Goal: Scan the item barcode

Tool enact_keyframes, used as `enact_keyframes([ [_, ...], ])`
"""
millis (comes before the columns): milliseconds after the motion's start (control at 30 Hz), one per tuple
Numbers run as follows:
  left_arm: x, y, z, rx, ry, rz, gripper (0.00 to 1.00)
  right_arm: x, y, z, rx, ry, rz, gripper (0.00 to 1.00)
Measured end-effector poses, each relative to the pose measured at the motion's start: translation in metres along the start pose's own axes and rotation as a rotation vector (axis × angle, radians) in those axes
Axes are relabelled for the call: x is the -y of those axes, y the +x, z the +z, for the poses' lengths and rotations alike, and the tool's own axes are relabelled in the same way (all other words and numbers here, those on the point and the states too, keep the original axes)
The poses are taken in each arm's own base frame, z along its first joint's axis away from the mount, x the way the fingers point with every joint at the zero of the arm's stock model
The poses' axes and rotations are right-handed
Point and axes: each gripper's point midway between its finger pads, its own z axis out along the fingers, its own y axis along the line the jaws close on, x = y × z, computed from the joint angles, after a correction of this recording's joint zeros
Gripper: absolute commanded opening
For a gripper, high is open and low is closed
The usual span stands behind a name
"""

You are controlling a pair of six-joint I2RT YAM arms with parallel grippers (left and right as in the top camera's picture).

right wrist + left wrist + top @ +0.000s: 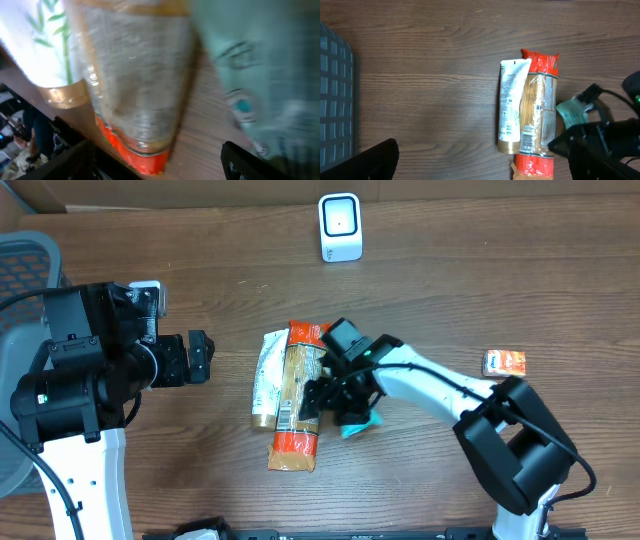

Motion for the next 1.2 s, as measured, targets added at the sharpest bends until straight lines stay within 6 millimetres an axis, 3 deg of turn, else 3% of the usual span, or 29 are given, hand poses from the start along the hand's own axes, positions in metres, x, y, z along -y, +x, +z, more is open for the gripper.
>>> enact_keyframes([
  [233, 0.000, 0.000, 0.000, 0.000, 0.000, 0.000, 0.99, 0.039, -0.012, -0.025, -0.010, 0.023, 0.046, 0.83],
  [467, 0.000, 0.000, 0.000, 0.000, 0.000, 0.000, 1.00, 0.081, -0.046, -0.061, 0.076, -0.003, 0.012, 0.82],
  [567, 0.000, 0.000, 0.000, 0.000, 0.000, 0.000, 1.00, 0.095, -0.046, -0.075, 0.067, -0.002, -0.002, 0.83],
  [667, 0.000, 0.000, 0.000, 0.000, 0.000, 0.000, 1.00, 0.097, -0.048, -0.087, 0.067, 0.008, -0.062, 0.89],
  [867, 0.000, 0.000, 0.000, 0.000, 0.000, 0.000, 1.00, 0.099, -0.078, -0.110, 0.175, 0.105, -0.265, 0.92],
  [1200, 0.000, 0.000, 0.000, 0.000, 0.000, 0.000, 1.00, 0.091, -0.121, -0.123, 0.336, 0.193, -0.657, 0.91],
])
